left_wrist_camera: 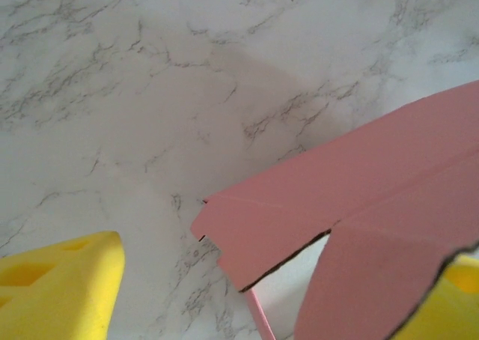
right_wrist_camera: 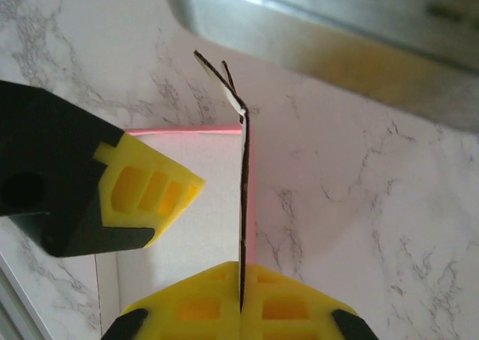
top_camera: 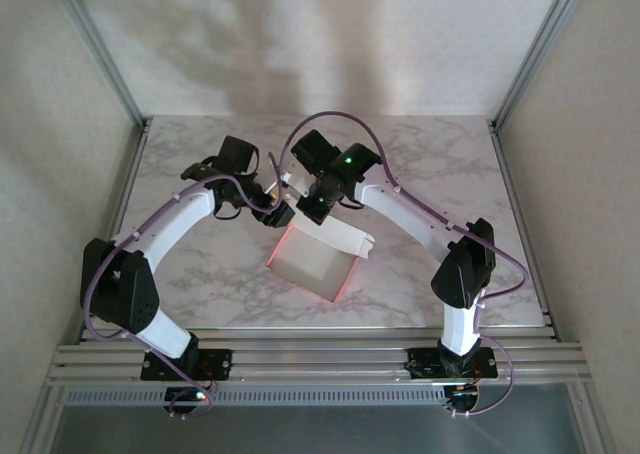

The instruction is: Fold the paper box

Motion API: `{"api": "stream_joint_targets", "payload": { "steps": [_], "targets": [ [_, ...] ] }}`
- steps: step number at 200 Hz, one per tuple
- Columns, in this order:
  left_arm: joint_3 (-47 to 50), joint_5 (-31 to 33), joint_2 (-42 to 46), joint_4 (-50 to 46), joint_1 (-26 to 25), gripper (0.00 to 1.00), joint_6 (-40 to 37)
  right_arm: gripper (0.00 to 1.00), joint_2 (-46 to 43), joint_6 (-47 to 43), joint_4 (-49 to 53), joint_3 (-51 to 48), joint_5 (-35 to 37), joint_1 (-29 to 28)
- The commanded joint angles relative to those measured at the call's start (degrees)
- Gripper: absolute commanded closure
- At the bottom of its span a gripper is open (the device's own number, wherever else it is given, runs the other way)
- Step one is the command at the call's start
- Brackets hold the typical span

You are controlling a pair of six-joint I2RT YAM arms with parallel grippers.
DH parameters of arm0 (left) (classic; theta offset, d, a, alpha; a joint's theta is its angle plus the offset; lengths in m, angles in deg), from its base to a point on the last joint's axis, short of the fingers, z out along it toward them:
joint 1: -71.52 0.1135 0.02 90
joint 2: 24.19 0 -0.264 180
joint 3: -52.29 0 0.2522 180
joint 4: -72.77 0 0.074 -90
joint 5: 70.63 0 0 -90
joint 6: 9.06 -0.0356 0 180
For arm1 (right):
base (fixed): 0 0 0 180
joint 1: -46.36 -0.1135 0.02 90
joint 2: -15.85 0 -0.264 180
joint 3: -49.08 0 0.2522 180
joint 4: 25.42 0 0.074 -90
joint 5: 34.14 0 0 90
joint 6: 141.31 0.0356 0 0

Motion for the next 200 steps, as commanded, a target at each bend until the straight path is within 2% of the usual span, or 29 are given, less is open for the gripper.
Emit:
{"api": "stream_joint_targets", "payload": {
  "steps": [1,66,129,156,200],
  "targets": [
    [1.46,-4.75,6.01,5.77,1.64,0.16,-1.41,0.99,1.08,-1.89,3.61,-1.22,-2.2,-0.29],
    [1.87,-4.2,7.25,4.49,3.07,0.14,-3.08,0.99,1.44,-1.55,3.24,-1.24,-2.68,-0.29],
    [1.18,-5.08,6.32,4.09,5.13,0.29,-2.98,0.99,0.9,-1.81,3.42,-2.3,-3.14,-0.27],
    [-0.18,-6.88,4.86,2.95,6.04,0.33,-3.58,0.98,1.15,-2.07,4.25,-2.19,-3.94,-0.28],
    [-0.21,-9.6,4.02,0.91,5.88,0.33,-4.95,0.98,1.03,-2.14,3.52,-2.32,-4.24,-0.22]
  ]
}}
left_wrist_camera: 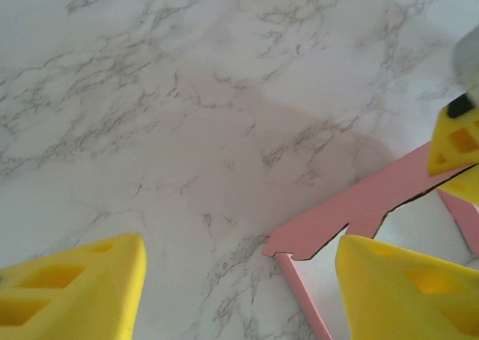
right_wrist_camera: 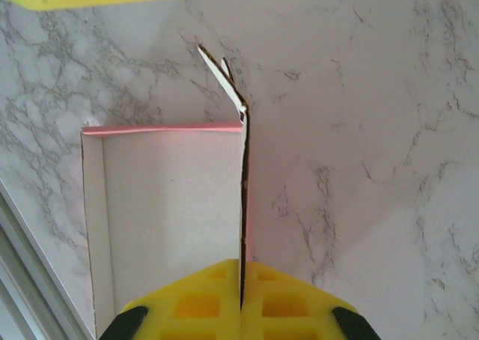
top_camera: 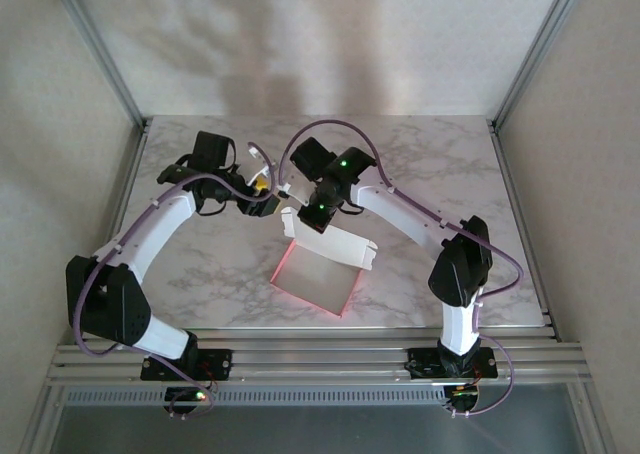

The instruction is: Fold the paper box

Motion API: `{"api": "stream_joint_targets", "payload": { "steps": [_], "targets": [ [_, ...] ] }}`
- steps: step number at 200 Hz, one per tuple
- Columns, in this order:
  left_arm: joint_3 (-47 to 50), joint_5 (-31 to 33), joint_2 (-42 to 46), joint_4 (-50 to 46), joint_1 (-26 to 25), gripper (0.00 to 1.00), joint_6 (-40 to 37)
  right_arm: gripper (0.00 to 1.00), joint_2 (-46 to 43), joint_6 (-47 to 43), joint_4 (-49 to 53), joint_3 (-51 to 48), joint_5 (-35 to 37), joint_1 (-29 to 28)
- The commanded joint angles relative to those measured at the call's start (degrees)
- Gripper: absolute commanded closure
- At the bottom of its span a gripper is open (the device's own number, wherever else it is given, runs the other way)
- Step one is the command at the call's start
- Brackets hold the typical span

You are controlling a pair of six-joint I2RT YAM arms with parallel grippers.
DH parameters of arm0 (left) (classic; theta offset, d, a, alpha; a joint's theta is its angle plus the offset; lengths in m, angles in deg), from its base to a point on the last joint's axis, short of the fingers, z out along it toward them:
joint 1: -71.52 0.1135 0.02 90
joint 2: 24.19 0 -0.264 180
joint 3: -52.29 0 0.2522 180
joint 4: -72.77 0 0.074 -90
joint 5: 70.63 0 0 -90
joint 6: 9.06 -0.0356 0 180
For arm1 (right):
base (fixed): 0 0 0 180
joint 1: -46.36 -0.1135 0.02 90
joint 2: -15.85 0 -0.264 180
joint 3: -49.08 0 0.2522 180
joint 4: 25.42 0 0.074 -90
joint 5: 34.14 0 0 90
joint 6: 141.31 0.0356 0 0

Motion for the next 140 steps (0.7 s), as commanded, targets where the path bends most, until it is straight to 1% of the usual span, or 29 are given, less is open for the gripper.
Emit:
{"api": "stream_joint_targets", "payload": {
  "steps": [1,34,43,77,86,101,122,140],
  "targets": [
    [-0.93,-3.53,-0.21,-1.54,0.13,0.33,-1.68,0.98,0.09,-0.86,1.06,-0.35,-1.26,-0.2],
    [0.02,-5.46,-0.11,-4.16,-0.34,0.31,-3.82,0.98,0.25,-1.04,0.81,-0.39,-0.6,0.05],
    [0.85,-6.3,0.32,-4.86,-0.44,0.3,-6.23,0.98,0.28,-1.14,0.52,-0.48,-0.45,0.15],
    [3.31,-7.37,1.4,-3.58,-0.65,0.29,-7.6,0.94,-0.58,-1.16,-0.97,-1.01,-0.43,0.51],
    [3.28,-7.14,0.93,-3.1,-0.94,0.29,-7.17,0.91,-0.59,-1.23,-0.99,-0.92,-0.47,0.51],
    [2.86,-6.77,0.2,-2.6,-1.14,0.29,-6.73,0.82,-0.67,-1.12,-1.03,-1.0,-0.56,0.54],
    [3.18,-6.85,0.23,-0.68,-1.31,0.29,-5.77,0.74,-2.17,-0.7,-2.31,-2.73,-0.39,0.51],
    [3.92,-6.45,0.61,0.86,-1.32,0.29,-4.72,0.62,-4.66,0.13,-3.69,-5.15,-0.45,0.5]
  ]
}}
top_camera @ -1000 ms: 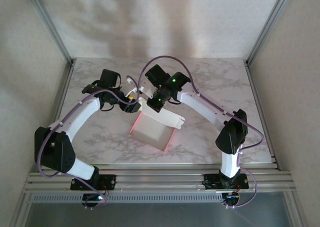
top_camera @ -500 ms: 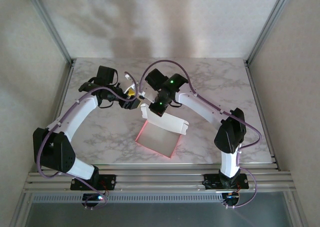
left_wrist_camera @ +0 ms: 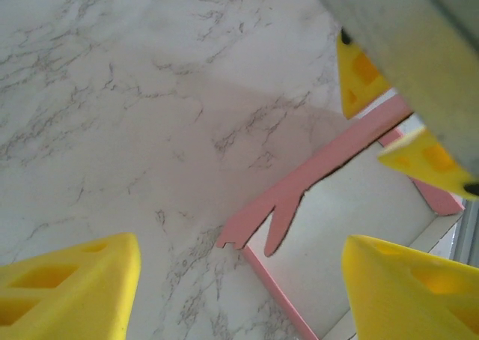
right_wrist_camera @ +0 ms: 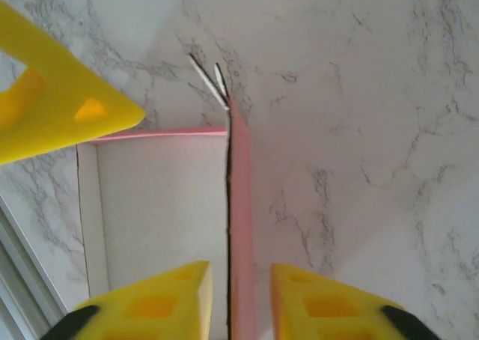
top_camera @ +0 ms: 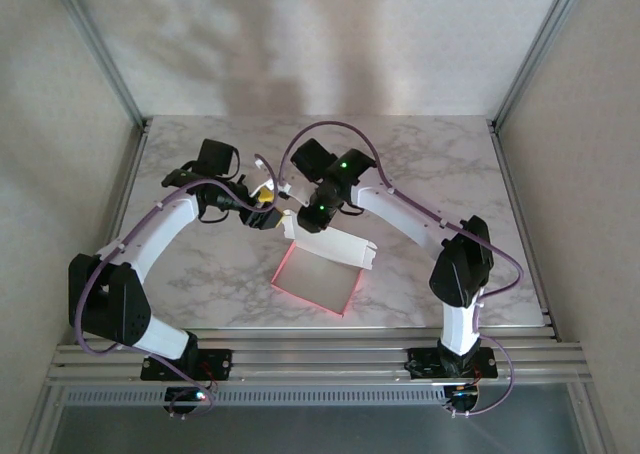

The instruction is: Fold the paper box

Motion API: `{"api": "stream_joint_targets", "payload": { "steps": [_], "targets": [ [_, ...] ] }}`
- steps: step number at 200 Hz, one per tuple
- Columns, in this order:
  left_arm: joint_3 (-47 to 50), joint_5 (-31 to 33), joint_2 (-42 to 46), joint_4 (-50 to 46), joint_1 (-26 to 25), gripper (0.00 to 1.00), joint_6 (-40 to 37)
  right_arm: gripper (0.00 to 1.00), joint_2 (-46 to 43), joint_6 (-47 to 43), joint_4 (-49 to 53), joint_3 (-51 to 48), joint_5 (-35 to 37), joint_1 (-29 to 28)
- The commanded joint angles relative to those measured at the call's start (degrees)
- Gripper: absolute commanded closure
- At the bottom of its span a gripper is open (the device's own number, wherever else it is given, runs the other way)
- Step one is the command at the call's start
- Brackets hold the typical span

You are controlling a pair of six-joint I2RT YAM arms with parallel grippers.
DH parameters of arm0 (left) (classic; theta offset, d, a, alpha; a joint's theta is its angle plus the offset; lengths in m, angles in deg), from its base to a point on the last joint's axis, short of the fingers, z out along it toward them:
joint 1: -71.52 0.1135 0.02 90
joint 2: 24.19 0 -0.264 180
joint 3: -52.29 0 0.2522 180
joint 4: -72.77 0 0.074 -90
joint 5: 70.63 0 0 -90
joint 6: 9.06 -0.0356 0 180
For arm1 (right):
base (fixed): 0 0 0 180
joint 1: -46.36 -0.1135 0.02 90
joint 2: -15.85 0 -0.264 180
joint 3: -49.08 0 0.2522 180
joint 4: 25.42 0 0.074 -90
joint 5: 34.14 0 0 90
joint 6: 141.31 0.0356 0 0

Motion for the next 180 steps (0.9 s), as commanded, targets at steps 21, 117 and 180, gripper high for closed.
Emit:
{"api": "stream_joint_targets", "payload": {
  "steps": [21,117,180],
  "targets": [
    [1.4,-1.02,0.16,2.42,-0.49,0.29,1.14,0.55,-6.86,1.22,-1.97,-6.14,-1.48,1.02],
    [1.0,0.18,-2.22,2.64,-3.13,0.31,2.01,0.69,-14.03,4.95,-3.3,-19.14,-5.9,3.84],
    [1.28,4.31,-3.38,1.42,-5.7,0.39,1.49,0.78,-12.28,4.73,-3.27,-18.53,-5.02,3.84]
  ]
}}
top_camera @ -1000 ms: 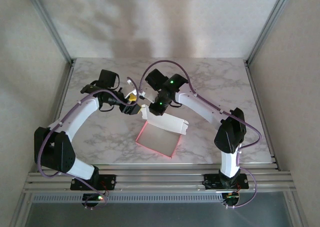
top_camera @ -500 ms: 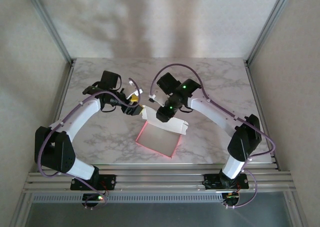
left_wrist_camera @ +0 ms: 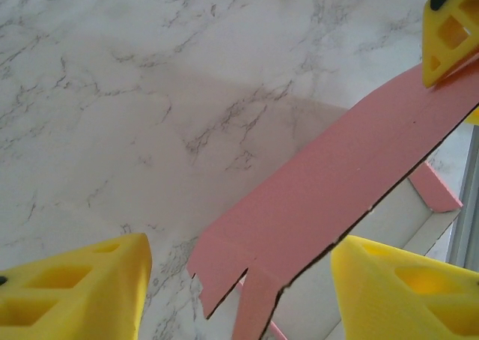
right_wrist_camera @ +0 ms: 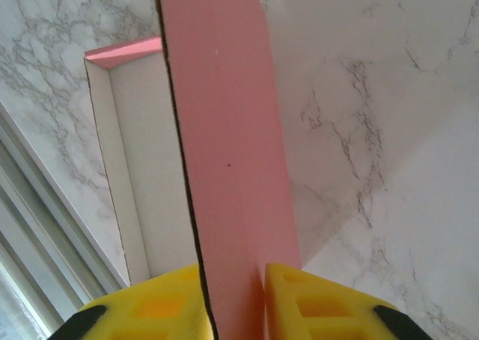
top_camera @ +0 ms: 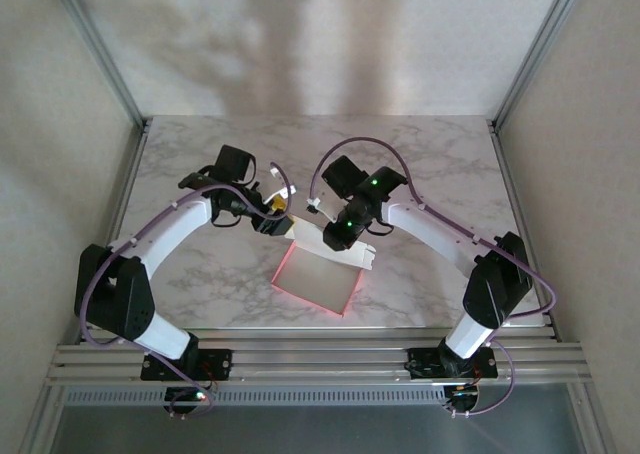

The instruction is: Fold the paper box

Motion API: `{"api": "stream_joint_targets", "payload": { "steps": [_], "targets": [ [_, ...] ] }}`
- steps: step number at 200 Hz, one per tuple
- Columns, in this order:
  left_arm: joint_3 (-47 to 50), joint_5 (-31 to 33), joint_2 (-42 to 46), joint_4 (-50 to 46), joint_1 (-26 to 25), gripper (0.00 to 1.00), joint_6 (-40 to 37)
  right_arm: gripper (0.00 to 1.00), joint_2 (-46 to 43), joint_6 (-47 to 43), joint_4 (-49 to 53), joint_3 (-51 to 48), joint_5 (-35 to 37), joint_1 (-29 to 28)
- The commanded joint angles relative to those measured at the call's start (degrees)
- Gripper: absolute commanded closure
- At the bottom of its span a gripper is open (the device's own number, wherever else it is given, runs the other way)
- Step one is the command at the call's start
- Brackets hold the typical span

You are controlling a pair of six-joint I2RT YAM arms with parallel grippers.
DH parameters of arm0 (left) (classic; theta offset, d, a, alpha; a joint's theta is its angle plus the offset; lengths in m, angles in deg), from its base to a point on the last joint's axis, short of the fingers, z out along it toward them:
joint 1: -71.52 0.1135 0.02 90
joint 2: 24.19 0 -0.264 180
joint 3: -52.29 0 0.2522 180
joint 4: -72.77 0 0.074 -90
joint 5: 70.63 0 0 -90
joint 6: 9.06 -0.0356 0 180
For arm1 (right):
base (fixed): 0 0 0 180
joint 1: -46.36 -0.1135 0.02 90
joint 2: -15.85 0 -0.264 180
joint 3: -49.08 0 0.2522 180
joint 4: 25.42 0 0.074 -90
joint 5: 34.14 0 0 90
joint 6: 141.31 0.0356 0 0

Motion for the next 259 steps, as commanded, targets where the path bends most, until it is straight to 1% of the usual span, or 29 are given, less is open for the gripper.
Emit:
{"api": "stream_joint_targets", "payload": {
  "steps": [1,10,26,74,80,89,92,100,114,130,135,148,176,195,234,259],
  "targets": [
    [-0.02,1.84,-1.04,-0.69,-0.46,0.39,-0.02,0.78,0.45,0.2,-0.47,0.26,-0.48,0.39],
    [-0.11,2.06,-1.35,-1.01,-0.66,0.4,-0.15,0.78,0.52,0.23,-0.5,0.26,-0.33,0.43],
    [-0.54,2.19,-2.05,-1.95,-0.91,0.46,-0.45,0.79,0.47,0.23,-0.59,0.18,-0.02,0.44],
    [-2.01,5.65,-2.55,-6.05,-1.65,0.48,-1.01,0.8,0.81,0.32,-0.65,0.35,0.43,0.46],
    [-2.26,5.94,-2.66,-6.5,-1.61,0.51,-1.11,0.8,0.82,0.32,-0.69,0.43,0.41,0.4],
    [-2.52,6.35,-2.72,-7.06,-1.69,0.52,-1.12,0.8,0.82,0.32,-0.7,0.44,0.41,0.4],
    [-2.62,6.35,-2.76,-7.18,-1.63,0.55,-1.12,0.8,0.83,0.34,-0.72,0.44,0.38,0.4],
    [-2.69,6.54,-2.87,-7.55,-1.63,0.56,-1.12,0.8,0.82,0.32,-0.7,0.44,0.38,0.39],
    [-2.9,6.46,-3.22,-7.72,-1.71,0.66,-1.12,0.8,0.82,0.32,-0.63,0.53,0.52,0.43],
    [-3.46,6.36,-3.87,-8.17,-1.85,0.67,-1.12,0.8,0.83,0.32,-0.65,0.53,0.53,0.43],
    [-3.67,6.36,-4.2,-8.33,-1.97,0.7,-1.16,0.81,0.9,0.33,-0.64,0.53,0.61,0.45],
    [-4.21,6.58,-4.72,-8.95,-2.25,0.74,-1.29,0.81,0.9,0.31,-0.67,0.54,0.62,0.47],
    [-4.52,7.04,-5.37,-9.42,-2.61,0.74,-1.25,0.81,0.87,0.4,-0.78,0.44,0.72,0.43],
    [-4.68,7.33,-5.73,-9.73,-2.86,0.83,-1.0,0.82,1.08,0.4,-0.83,0.51,0.81,0.4],
    [-5.04,8.25,-6.01,-9.95,-3.37,0.84,0.59,0.82,1.16,0.58,-0.98,0.53,0.88,0.44],
    [-5.14,9.38,-6.4,-9.53,-3.81,0.9,3.07,0.82,1.37,0.78,-1.32,0.53,1.06,0.45]
  ]
}}
